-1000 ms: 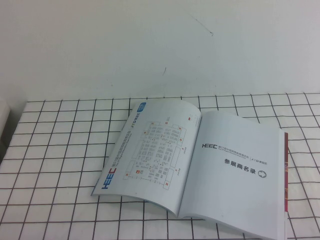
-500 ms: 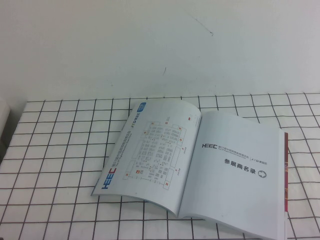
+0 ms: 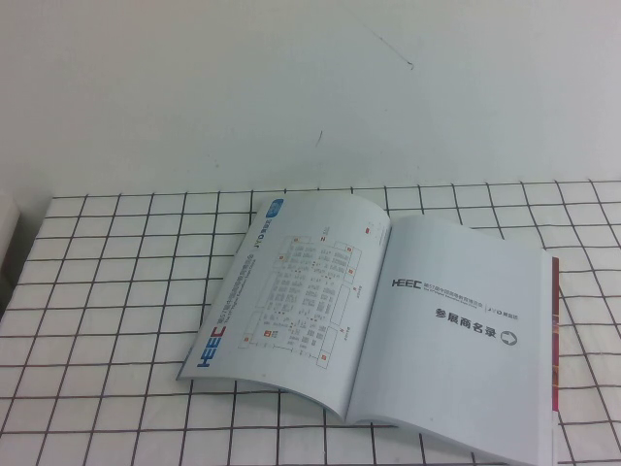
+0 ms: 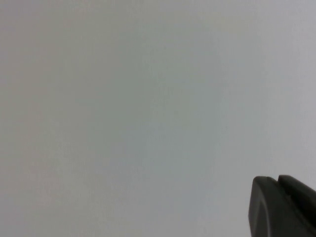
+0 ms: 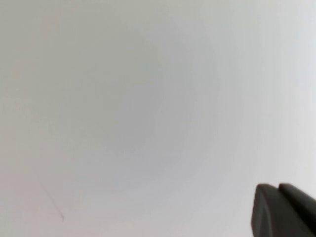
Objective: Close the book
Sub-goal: 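Close the open booklet and leave it lying on the table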
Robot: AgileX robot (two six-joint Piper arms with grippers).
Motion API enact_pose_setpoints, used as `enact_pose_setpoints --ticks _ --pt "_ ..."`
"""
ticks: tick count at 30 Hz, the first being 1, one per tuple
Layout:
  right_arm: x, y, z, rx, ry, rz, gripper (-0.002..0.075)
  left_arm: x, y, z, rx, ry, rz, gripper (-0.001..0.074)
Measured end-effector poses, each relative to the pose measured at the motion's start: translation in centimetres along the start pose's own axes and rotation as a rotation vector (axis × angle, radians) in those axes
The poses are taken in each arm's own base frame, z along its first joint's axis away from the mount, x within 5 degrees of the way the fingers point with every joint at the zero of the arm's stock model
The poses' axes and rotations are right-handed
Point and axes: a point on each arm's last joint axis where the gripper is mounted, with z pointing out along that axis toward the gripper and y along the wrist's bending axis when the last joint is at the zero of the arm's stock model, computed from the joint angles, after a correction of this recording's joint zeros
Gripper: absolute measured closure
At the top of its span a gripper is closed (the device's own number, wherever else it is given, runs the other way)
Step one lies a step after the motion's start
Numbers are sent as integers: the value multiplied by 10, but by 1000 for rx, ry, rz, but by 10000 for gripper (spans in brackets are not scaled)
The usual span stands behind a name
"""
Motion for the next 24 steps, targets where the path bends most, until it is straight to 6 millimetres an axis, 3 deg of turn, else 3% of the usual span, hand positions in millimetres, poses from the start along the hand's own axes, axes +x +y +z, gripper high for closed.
enact_pose_setpoints --ticks 5,13,16,20,24 --pt "-7 -3 0 32 -83 38 729 -11 1 -1 -6 -122 0 739" --pt "-7 -9 2 83 -16 136 729 -16 1 -1 -7 -177 -7 739" --pt "-23 -12 8 56 101 145 729 -11 0 1 1 -54 -62 739" --pt "-48 -16 20 21 244 151 729 -26 -4 8 15 173 -74 739" --pt "-60 -18 47 -28 486 180 729 -37 -6 19 29 375 1 739"
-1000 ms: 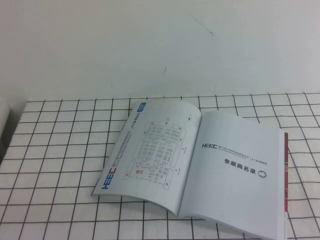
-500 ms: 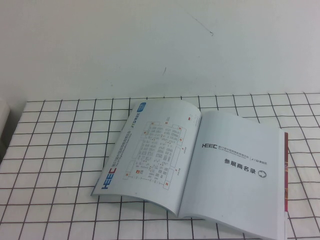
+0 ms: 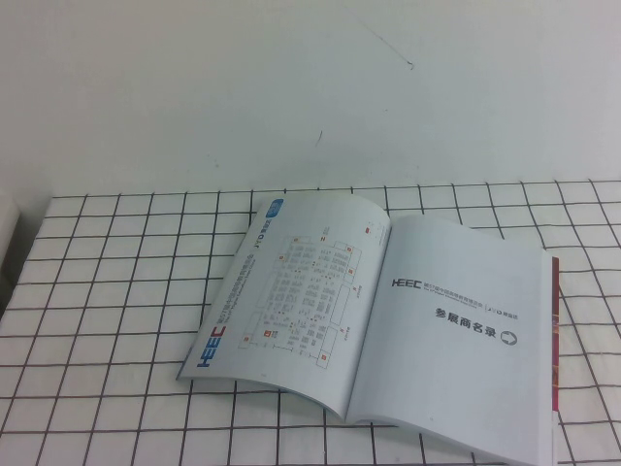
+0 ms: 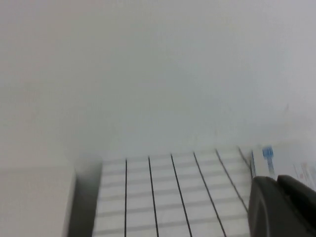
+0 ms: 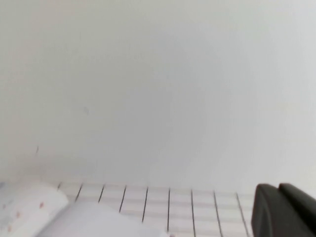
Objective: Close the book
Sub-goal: 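Close the open booklet and leave it lying on the table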
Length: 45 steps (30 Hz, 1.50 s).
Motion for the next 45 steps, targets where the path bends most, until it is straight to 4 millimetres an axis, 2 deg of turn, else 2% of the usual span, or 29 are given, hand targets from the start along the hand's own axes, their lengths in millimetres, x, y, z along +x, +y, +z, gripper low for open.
enact_pose_setpoints --ticks 2,5,11,17,20,23,28,35,41,45 --pt "-5 1 14 -24 158 13 729 -4 -1 8 7 142 25 739" --pt "-10 4 42 -83 363 -21 729 -12 -5 25 41 324 -30 739" --pt "-2 17 118 -329 712 -113 729 -18 -23 78 212 616 -135 739" --pt "38 35 200 -533 894 -114 729 -5 -31 143 299 687 -213 739" --pt "56 55 230 -590 923 -132 729 3 -29 171 275 704 -238 739" --pt "71 77 252 -632 933 -157 729 12 -28 201 268 745 -237 739" --pt "95 107 275 -671 969 -161 729 38 -23 249 233 815 -237 739" --pt "141 115 288 -671 1090 -121 729 80 -16 301 183 868 -198 739" --pt "172 117 291 -674 1175 -112 729 122 -27 325 217 952 -141 739" --pt "176 118 293 -677 1186 -108 729 142 -38 330 230 982 -105 739"
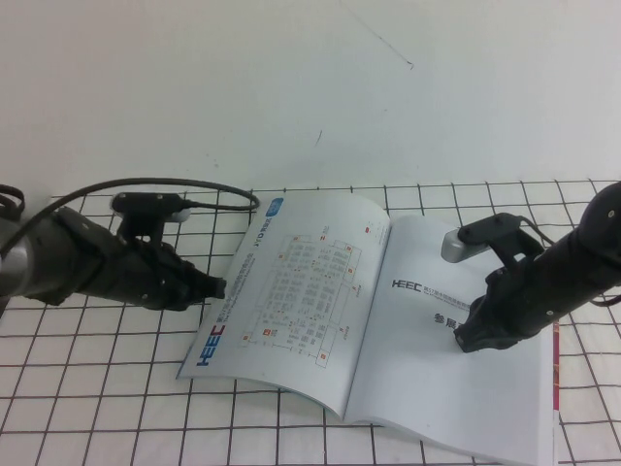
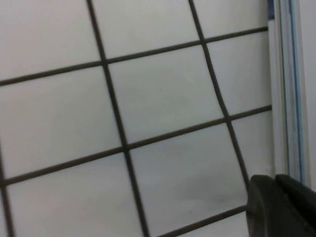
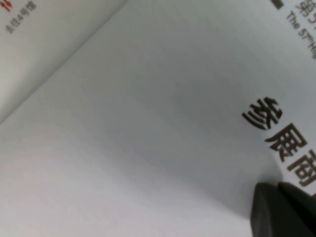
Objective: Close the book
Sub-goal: 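Close the open booklet and leave it lying on the table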
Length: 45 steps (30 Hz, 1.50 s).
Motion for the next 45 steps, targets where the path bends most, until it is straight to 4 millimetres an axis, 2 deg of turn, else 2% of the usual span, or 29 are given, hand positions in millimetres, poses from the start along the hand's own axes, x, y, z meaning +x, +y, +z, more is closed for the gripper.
enact_pose_setpoints --ticks 7,10,12,16,21,23,27,33,35,38,43,45 --pt "0 0 1 -4 4 3 729 8 -28 16 25 33 91 739" --pt "0 0 1 -5 3 4 729 11 -45 17 66 49 114 739" --pt "0 0 1 -6 2 6 729 12 -66 12 122 60 126 739" --pt "-1 0 0 -11 3 4 729 3 -106 -17 217 -6 129 739" --pt "-6 1 -10 16 -10 -27 729 -11 -151 -71 377 -130 143 739" --pt "-11 2 -26 68 -28 -48 729 -11 -161 -87 437 -139 173 739" --pt "-18 4 -80 249 -53 -97 729 -11 -169 -113 506 -153 247 739" --pt "-5 22 -185 528 -124 -101 729 -18 -167 -165 436 -290 391 739" --pt "7 33 -218 580 -158 -97 729 -20 -164 -182 390 -338 423 739" --pt "30 50 -255 627 -208 -89 729 -22 -154 -205 321 -384 441 739" --pt "80 77 -293 665 -347 -56 729 -22 -120 -242 173 -409 374 739" --pt "102 84 -297 671 -389 -51 729 -15 -107 -256 123 -436 326 739"
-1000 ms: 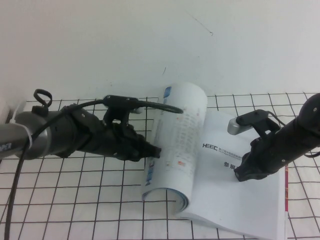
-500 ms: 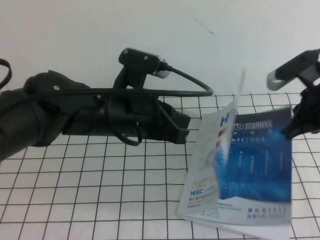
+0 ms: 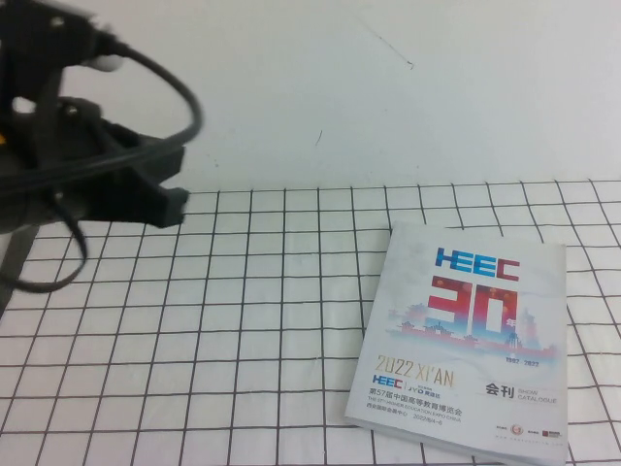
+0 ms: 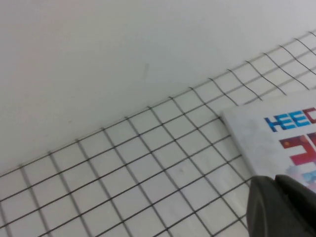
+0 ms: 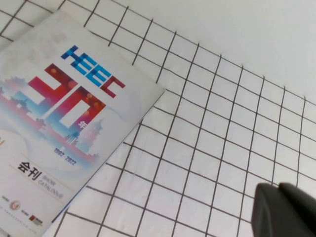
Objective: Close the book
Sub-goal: 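Close the open booklet and leave it lying on the table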
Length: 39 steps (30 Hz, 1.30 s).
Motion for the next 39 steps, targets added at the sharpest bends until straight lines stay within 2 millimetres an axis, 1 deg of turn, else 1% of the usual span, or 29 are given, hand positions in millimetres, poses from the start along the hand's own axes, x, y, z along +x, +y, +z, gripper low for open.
enact_pose_setpoints --ticks 3,4,6,9,11,15,19,22,24,27,39 --pt "34 6 -18 13 -66 19 729 15 3 -27 -58 -53 -6 739" --pt "44 9 -21 12 -87 25 729 20 1 -34 -68 -71 -4 739" --pt "66 16 -24 7 -135 38 729 37 -3 -49 -83 -106 0 739" --pt "100 29 -19 -9 -186 53 729 64 -8 -68 -106 -161 0 739" --pt "118 37 -15 -24 -212 67 729 84 -10 -77 -120 -194 -6 739" --pt "141 50 -10 -71 -248 115 729 118 -15 -88 -131 -223 -12 739" --pt "152 55 -6 -87 -251 129 729 140 -19 -101 -136 -274 -3 739" --pt "156 57 -3 -92 -239 129 729 152 -21 -104 -138 -288 6 739" --pt "158 58 -2 -98 -221 131 729 159 -21 -103 -140 -280 15 739" --pt "158 58 -2 -100 -213 130 729 163 -21 -102 -143 -279 20 739" --pt "159 58 -2 -102 -207 131 729 165 -21 -101 -140 -267 19 739"
